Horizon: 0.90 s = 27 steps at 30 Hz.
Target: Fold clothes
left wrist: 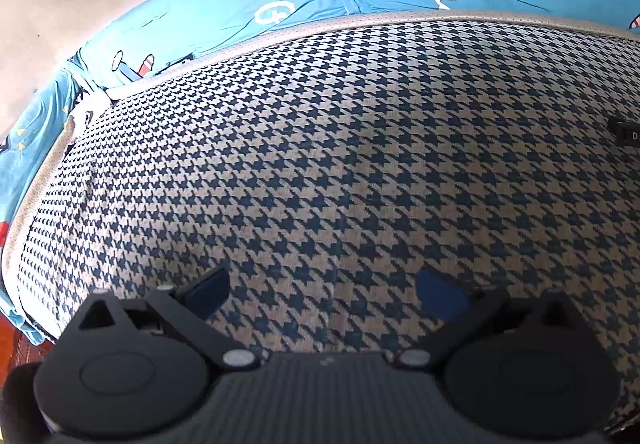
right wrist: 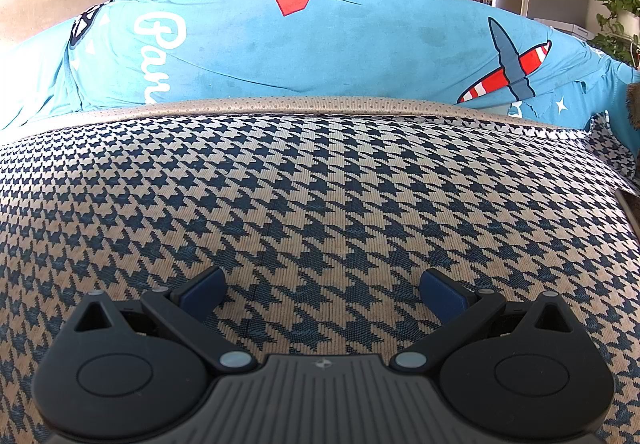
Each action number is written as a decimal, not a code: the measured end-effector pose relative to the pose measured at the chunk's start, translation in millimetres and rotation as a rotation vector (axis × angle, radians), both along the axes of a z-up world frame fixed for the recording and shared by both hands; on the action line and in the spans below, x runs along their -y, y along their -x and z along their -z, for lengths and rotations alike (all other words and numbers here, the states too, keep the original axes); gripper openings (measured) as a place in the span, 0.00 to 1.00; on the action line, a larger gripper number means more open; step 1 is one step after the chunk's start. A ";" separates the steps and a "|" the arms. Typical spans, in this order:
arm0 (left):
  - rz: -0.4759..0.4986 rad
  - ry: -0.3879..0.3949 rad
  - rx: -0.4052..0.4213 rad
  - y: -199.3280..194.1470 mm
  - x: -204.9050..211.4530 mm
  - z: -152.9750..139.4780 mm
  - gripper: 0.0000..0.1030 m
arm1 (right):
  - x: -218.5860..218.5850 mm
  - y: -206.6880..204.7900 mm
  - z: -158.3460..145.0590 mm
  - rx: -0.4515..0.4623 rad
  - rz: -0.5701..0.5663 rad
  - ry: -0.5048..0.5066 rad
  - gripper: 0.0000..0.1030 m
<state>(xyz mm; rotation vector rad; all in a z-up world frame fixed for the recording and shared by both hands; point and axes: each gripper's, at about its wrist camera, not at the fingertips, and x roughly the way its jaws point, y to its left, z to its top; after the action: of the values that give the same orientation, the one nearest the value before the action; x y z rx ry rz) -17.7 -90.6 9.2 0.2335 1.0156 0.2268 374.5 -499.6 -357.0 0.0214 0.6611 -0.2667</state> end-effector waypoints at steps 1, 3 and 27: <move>-0.004 0.002 0.001 -0.9 -3.8 -0.1 1.00 | 0.0 0.0 0.0 0.000 0.000 0.000 1.00; -0.015 0.009 0.001 -6.6 -9.4 -3.4 1.00 | 0.0 0.0 0.0 0.000 0.000 0.000 1.00; 0.140 0.084 0.043 -28.8 -39.9 21.9 1.00 | -0.1 0.2 -0.1 0.000 0.000 0.000 1.00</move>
<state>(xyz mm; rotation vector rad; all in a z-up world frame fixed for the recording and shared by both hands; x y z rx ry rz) 11.1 -50.7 -12.7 0.2215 0.9596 0.0621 374.3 -499.4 -356.9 0.0214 0.6611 -0.2666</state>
